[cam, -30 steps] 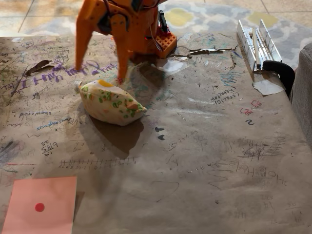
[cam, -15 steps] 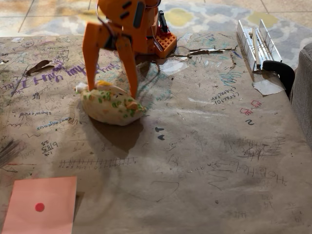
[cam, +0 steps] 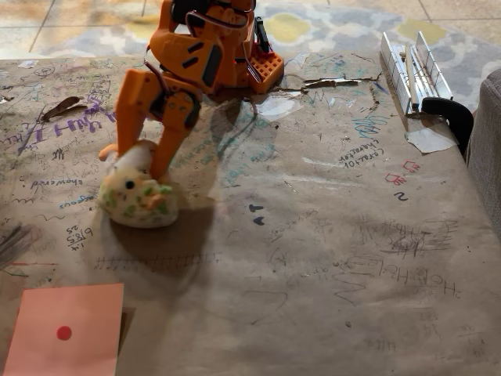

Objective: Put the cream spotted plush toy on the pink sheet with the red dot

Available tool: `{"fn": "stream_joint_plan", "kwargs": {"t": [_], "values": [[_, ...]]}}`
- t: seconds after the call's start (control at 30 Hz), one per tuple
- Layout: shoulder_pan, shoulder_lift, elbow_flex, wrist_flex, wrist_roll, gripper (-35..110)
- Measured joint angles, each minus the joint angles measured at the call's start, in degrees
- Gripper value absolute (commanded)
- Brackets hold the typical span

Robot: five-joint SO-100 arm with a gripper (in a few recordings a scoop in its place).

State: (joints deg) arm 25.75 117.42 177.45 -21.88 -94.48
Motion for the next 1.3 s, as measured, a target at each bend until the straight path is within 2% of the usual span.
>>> {"fn": "stream_joint_plan", "kwargs": {"t": [0.17, 0.33, 0.4, 0.47, 0.57, 0.67, 0.7, 0.77, 0.83, 1.0, 1.07, 1.17, 1.3], "values": [[-0.44, 23.47, 0.62, 2.64, 16.0, 0], [-2.11, 54.58, -5.54, 21.8, 29.09, 0], [-2.81, 64.86, -5.8, 23.64, 34.1, 0], [-3.96, 70.49, -4.31, 17.4, 38.85, 0], [-6.59, 73.13, 1.14, -1.58, 42.1, 0], [-8.88, 73.92, 1.14, -20.39, 40.78, 0], [-9.23, 74.36, 0.0, -24.61, 40.34, 0], [-8.88, 75.67, -4.92, -25.14, 40.08, 0], [-8.44, 75.67, -13.8, -16.35, 41.22, 0], [-10.9, 75.85, -36.65, 20.83, 42.63, 0], [-11.95, 75.23, -42.54, 31.64, 41.57, 0], [-13.18, 75.76, -47.9, 36.91, 39.37, 0], [-14.41, 75.85, -53.0, 37.79, 36.65, 0]]}}
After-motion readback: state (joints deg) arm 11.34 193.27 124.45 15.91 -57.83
